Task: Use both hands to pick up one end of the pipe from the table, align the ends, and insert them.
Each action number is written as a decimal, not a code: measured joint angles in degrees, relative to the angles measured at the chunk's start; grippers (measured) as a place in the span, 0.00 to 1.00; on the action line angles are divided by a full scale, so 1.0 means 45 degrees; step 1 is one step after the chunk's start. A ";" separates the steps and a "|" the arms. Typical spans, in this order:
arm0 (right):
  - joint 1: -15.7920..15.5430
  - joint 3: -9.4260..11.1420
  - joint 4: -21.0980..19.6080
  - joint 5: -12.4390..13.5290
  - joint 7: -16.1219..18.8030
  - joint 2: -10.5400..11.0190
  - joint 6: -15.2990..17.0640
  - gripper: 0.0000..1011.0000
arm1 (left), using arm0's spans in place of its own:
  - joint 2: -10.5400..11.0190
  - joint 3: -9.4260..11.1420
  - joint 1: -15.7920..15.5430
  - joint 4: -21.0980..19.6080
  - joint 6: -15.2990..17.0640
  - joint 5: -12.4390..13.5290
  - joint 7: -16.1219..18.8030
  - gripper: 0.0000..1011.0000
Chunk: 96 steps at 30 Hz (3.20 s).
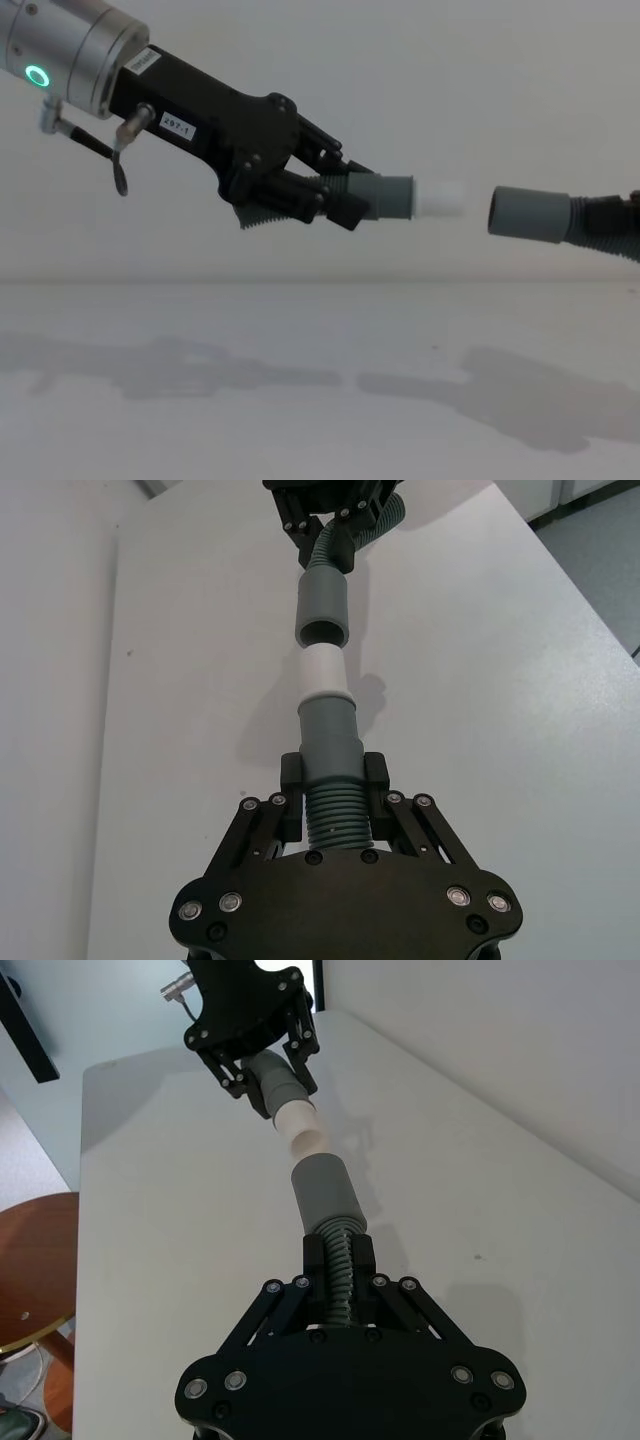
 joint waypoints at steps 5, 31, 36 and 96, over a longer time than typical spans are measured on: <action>0.0022 -0.0031 0.0009 0.0011 -0.0063 0.0005 0.0020 0.15 | -0.0012 0.0048 -0.0036 0.0035 -0.0009 -0.0018 -0.0037 0.34; 0.0026 -0.0138 -0.0033 0.0226 -0.0135 0.0152 0.0069 0.15 | -0.0024 0.0198 -0.0118 0.0070 0.0024 -0.0019 0.0178 0.34; 0.0022 -0.0159 -0.0044 0.0296 -0.0152 0.0190 0.0061 0.15 | -0.0042 0.0244 -0.0142 0.0070 0.0028 -0.0021 0.0223 0.34; 0.0633 -0.0901 0.0389 0.0739 -0.0121 0.0358 -0.0113 0.15 | -0.0179 0.0934 -0.0524 0.0385 0.0110 -0.0372 0.0393 0.34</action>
